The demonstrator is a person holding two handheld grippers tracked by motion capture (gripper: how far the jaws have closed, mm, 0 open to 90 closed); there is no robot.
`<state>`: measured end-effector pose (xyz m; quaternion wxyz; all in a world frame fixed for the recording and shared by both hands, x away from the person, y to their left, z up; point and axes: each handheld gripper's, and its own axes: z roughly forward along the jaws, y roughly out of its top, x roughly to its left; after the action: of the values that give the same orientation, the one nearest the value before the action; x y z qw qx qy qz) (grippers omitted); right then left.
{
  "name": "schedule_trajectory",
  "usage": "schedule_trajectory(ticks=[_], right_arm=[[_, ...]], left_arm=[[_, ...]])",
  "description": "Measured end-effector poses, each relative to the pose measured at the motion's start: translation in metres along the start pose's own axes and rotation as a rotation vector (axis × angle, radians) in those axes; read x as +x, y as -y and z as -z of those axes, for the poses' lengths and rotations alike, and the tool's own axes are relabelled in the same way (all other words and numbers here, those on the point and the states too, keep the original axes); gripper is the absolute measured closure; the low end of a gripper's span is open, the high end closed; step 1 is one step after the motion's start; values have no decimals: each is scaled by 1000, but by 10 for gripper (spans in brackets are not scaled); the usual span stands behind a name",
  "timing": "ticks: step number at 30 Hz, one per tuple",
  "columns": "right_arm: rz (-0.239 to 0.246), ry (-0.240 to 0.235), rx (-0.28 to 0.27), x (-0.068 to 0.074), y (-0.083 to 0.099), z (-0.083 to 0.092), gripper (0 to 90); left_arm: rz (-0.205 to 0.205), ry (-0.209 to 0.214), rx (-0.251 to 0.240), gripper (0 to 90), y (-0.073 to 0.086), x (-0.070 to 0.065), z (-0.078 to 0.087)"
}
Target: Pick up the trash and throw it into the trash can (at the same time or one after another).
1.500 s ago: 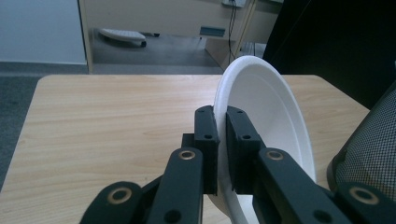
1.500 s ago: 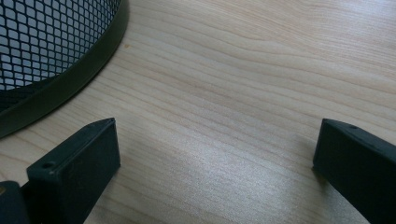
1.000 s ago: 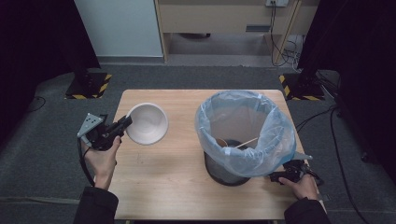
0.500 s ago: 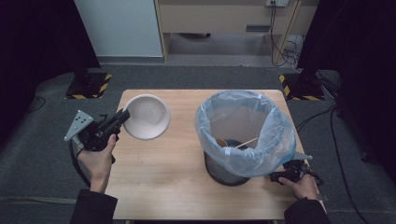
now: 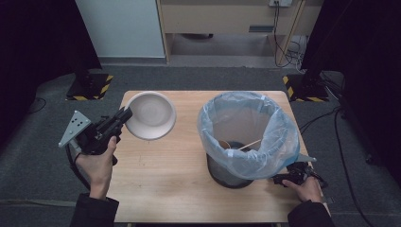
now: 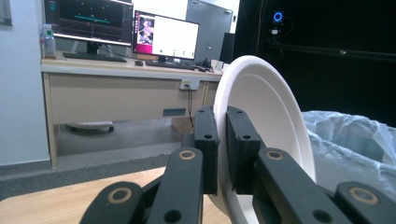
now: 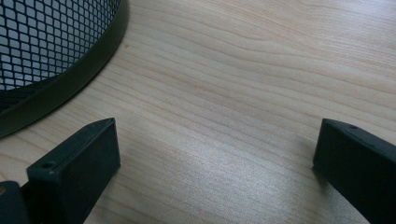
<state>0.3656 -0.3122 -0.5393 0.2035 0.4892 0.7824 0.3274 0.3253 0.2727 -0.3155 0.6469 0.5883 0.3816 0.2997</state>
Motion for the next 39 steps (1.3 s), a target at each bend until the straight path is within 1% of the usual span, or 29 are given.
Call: schedule_trajectory(ticks=[7, 12, 14, 27, 28, 33, 39], right_arm=[[0, 0, 0, 0, 0, 0, 7], [0, 0, 0, 0, 0, 0, 7], [0, 0, 0, 0, 0, 0, 7], [0, 0, 0, 0, 0, 0, 7], [0, 0, 0, 0, 0, 0, 7], [0, 0, 0, 0, 0, 0, 7], [0, 0, 0, 0, 0, 0, 7]], left_arm=[[-14, 15, -21, 837, -8, -8, 0], [-16, 25, -42, 838, -14, -13, -2], [-14, 29, -51, 837, -17, -15, -5], [-21, 57, -73, 838, -33, -28, -22], [-17, 61, -78, 838, -34, -29, -23], [-34, 74, -87, 837, -42, -36, -28], [-44, 88, -99, 837, -51, -43, -33]])
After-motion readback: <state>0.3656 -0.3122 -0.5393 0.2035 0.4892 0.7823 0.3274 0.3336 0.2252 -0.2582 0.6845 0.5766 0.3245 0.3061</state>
